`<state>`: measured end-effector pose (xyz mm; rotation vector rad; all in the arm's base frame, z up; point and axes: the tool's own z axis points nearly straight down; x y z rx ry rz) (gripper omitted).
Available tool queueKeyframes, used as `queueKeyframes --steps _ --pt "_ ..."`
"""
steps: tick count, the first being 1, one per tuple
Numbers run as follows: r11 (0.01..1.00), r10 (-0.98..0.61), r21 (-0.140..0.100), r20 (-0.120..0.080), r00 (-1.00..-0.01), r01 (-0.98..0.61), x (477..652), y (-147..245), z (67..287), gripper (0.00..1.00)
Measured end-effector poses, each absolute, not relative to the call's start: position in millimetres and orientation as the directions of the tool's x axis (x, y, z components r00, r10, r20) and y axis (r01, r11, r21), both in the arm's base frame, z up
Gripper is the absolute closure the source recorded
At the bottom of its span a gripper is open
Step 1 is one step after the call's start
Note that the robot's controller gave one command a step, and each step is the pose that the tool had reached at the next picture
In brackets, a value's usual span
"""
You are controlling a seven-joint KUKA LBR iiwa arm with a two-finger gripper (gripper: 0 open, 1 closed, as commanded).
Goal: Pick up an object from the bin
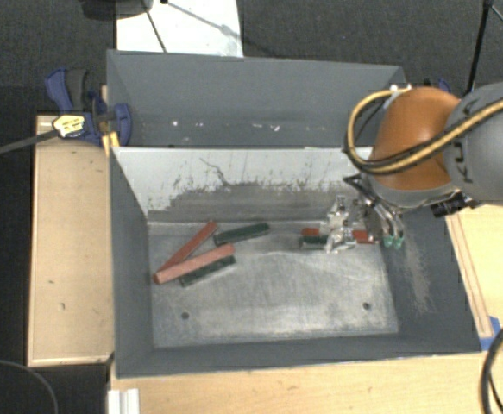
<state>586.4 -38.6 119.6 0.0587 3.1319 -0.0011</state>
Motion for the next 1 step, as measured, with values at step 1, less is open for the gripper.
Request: queueKeyframes --steps 1 --pt "0.998 0.060 0.000 -0.003 -0.998 0.060 577.7 -59.8 235.3 1.00"
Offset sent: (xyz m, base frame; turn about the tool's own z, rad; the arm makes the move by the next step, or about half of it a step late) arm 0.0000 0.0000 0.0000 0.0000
